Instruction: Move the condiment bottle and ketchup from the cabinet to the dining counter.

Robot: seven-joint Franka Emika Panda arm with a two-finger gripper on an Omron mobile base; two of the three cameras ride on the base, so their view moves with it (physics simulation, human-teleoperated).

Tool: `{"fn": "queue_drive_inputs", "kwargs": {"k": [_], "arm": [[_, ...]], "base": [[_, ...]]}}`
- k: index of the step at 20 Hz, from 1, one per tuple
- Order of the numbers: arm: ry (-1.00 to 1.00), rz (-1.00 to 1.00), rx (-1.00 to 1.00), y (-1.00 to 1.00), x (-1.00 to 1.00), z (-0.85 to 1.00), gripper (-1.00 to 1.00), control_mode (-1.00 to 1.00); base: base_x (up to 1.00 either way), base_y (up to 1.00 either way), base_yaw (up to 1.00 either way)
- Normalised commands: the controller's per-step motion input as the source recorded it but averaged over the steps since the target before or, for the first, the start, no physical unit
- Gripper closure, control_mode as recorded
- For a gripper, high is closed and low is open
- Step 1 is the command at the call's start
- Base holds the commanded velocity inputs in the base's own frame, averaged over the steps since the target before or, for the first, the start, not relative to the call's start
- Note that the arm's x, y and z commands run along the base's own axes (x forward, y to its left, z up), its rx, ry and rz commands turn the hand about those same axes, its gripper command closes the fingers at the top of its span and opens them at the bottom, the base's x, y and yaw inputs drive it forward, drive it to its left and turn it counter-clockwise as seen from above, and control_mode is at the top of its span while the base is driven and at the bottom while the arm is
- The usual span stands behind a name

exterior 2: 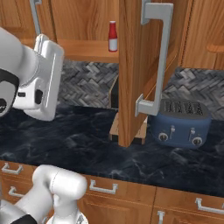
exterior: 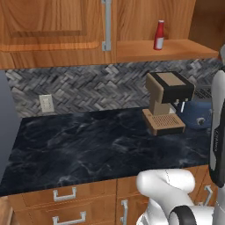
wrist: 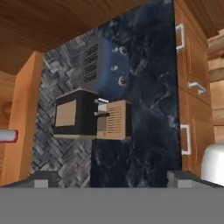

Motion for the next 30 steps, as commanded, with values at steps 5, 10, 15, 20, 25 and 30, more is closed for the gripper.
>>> {"fn": "queue_drive_inputs", "kwargs": {"k": [5,10,15,20,25,30], "arm": [[0.18,0.63,-0.23,0.49,-0.16,0.1,-1.0,-1.0],[0.21,0.55,-0.28,0.5,-0.1,0.2,-1.0,-1.0],[0.05,0.41,-0.3,0.54,0.01,0.22,-1.0,-1.0],[-0.17,0.24,-0.33,0.61,0.16,0.19,-1.0,-1.0],[-0.3,0.11,-0.19,0.55,0.36,0.1,-1.0,-1.0],[-0.21,0.11,-0.02,0.38,0.53,0.04,-1.0,-1.0]], "base": [[0.0,0.0,0.0],[0.0,0.0,0.0],[0.0,0.0,0.0],[0.0,0.0,0.0],[0.0,0.0,0.0],[0.0,0.0,0.0]]}}
